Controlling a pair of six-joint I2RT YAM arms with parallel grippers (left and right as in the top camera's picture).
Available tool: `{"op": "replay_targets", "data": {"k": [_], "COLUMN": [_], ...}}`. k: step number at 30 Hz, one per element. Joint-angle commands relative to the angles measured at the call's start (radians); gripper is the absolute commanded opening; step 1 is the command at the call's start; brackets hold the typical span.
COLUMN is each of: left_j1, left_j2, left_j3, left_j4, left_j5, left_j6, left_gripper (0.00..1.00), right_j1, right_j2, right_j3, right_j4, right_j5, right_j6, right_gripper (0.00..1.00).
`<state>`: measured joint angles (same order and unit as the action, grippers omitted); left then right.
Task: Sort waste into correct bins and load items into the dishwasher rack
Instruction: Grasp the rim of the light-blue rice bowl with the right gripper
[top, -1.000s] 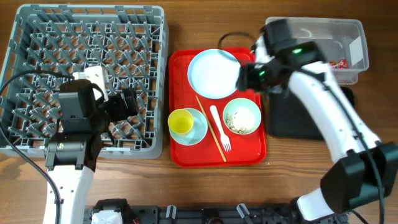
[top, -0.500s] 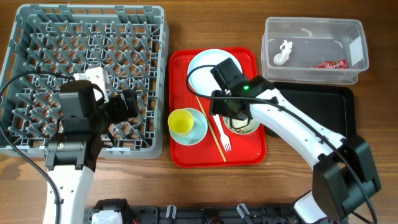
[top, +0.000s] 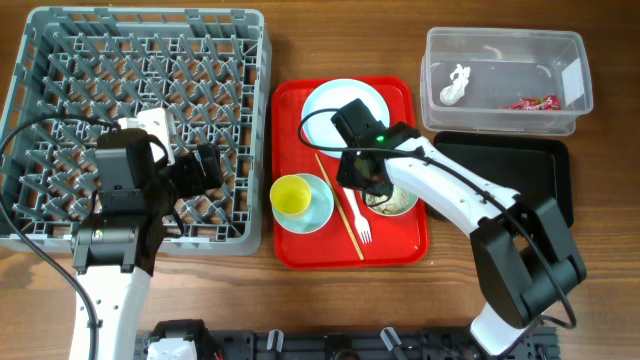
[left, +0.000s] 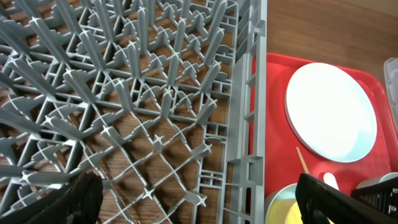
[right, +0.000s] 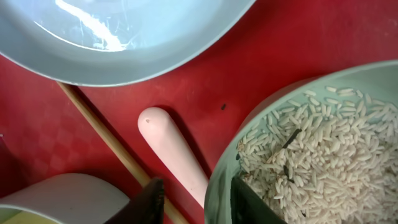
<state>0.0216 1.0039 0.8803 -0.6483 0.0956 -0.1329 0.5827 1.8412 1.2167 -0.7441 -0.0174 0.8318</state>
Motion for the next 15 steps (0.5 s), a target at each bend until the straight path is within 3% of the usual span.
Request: {"op": "replay_targets", "data": {"k": [1, 9, 15], "left_j1": [0.000, 0.000, 0.000], "left_j2": [-0.009, -0.009, -0.009], "left_j3": [0.021, 0.021, 0.021], "left_j4": [0.000, 0.000, 0.000], "left_j5": [0.012, 0.012, 0.012], "left_j6": [-0.006, -0.006, -0.005], "left_gripper": [1.00, 1.00, 1.00], "right_j1": [0.002, 0.002, -0.001], "right_j2": [0.018, 0.019, 0.005], "right_j3": [-0.008, -0.021, 0.022], "right_j4": [0.002, -0.004, -0.051], "right_j5": [0.018, 0.018, 0.018], "right_j6": [0.010, 0.035, -0.018], "right_gripper": [0.20, 0.06, 0.04]}}
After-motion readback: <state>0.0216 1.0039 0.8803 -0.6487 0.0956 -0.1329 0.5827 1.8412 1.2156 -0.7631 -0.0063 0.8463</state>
